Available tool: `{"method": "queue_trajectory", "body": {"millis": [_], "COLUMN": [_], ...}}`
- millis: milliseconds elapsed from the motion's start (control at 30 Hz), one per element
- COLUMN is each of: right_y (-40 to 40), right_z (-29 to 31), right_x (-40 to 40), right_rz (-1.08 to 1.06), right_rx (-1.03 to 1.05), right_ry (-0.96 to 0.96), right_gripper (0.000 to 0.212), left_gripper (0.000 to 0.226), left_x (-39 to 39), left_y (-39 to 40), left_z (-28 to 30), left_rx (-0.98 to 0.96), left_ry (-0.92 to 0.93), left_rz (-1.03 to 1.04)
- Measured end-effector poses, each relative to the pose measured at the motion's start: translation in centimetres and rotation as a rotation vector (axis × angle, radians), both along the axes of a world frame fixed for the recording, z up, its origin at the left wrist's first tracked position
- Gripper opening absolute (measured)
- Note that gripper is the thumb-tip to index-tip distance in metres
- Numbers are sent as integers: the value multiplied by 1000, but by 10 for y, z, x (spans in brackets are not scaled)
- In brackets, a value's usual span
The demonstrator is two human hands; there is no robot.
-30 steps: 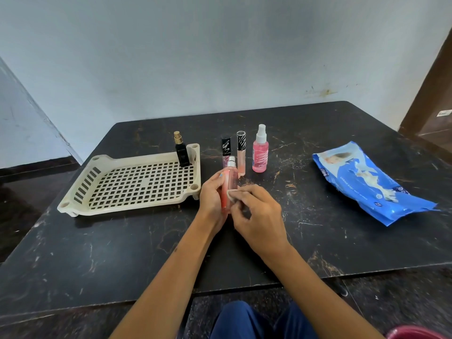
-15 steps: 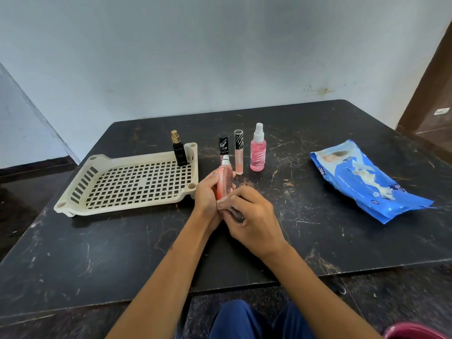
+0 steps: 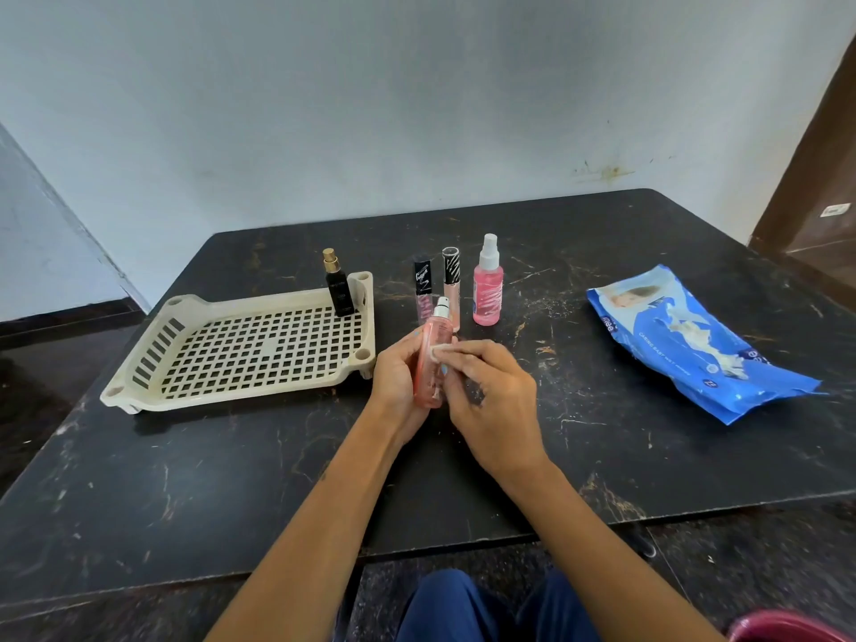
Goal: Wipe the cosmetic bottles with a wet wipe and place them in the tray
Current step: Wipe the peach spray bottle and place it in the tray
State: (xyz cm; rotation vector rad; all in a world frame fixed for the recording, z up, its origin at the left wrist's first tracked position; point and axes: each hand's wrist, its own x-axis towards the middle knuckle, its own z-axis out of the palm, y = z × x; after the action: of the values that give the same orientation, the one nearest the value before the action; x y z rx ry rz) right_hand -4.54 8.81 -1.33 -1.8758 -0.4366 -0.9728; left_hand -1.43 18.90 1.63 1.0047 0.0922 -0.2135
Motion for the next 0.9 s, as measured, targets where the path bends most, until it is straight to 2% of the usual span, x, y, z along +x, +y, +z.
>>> {"method": "queue_trajectory", "body": {"millis": [133, 300, 433, 500, 733, 900], "right_y": [-1, 0, 1, 1, 1, 4], "right_z": [2, 3, 0, 0, 2, 0], "right_x": [2, -4, 0, 3, -13, -4], "right_rz": [-96, 72, -22, -43, 190, 52], "right_rx": [13, -14, 26, 64, -34, -39], "right_ry": [52, -19, -1, 36, -43, -40], "right_gripper": [25, 15, 18, 21, 13, 17], "left_gripper": [28, 24, 27, 21, 16, 13], "left_x": [1, 3, 4, 4, 3, 2], "left_y": [-1, 0, 0, -1, -1, -1], "left_z": [-1, -2, -4, -4, -1, 0], "left_rx": [20, 27, 36, 40, 61, 1], "left_ry": [-26, -10, 16, -13, 16, 6], "left_rz": [54, 132, 73, 79, 139, 120]}}
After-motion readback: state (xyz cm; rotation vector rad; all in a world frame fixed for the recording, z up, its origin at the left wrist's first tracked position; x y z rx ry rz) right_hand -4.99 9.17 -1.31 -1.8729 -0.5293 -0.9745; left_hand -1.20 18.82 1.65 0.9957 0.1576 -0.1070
